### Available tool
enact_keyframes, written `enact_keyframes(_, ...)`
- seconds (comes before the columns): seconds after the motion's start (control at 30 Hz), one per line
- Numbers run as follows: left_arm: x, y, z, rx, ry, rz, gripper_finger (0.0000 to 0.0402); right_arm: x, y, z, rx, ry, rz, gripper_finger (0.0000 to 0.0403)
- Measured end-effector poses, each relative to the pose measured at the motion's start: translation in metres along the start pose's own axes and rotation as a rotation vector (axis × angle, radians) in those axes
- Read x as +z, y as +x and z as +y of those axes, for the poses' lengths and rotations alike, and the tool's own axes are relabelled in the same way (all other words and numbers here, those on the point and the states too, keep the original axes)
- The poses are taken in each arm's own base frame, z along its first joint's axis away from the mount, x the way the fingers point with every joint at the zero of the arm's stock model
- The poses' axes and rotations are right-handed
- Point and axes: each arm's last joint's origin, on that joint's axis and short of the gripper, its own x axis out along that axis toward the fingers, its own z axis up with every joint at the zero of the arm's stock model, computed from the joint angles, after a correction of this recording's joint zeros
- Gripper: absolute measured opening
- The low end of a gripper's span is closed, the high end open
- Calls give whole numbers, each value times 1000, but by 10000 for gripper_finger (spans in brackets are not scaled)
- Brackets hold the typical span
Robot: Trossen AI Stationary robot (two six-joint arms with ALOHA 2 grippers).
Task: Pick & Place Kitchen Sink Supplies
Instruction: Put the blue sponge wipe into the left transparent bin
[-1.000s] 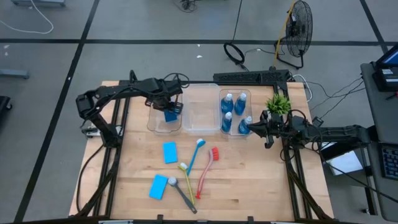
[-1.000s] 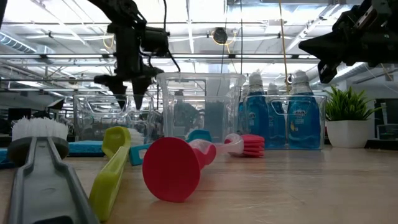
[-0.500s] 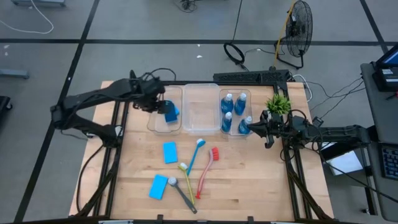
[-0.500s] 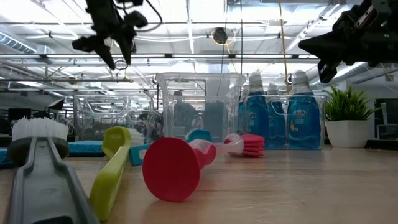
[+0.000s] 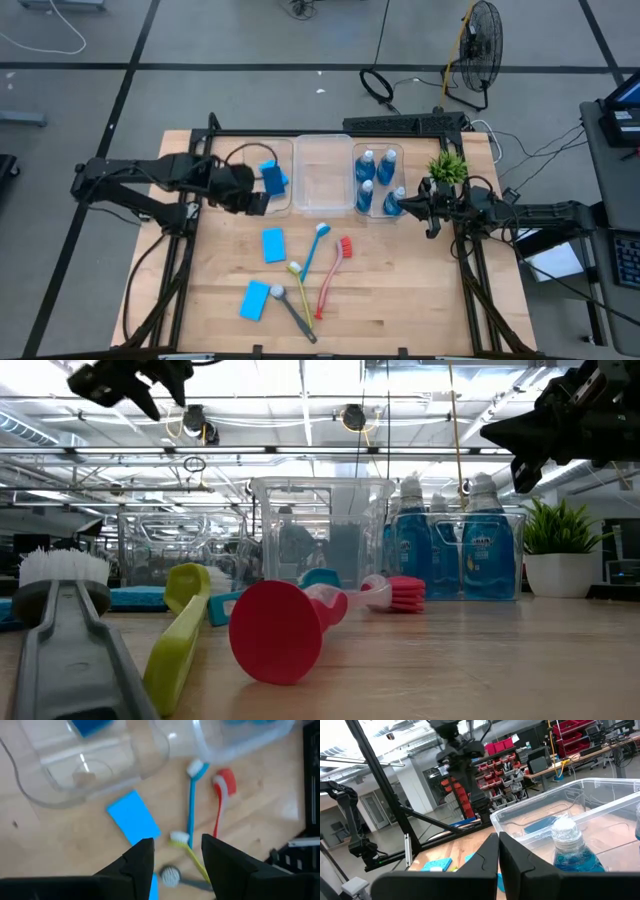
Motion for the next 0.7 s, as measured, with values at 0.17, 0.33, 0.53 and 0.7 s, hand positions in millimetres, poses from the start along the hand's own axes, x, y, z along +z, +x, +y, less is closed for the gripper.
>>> enact_keyframes(0.17,-21,3,-6,0,-54,52,163,0,0,0,0,0,1,0)
enact_keyframes(0.33,-39,6,-11,16,-104,79,163,0,0,0,0,0,0,0)
enact_keyframes(0.53,-61,16,-16,54,-138,95,164,0,0,0,3,0,-4,0)
enact_keyframes(0.7,-82,30,-22,113,-163,128,164,1,0,0,5,0,-6,0)
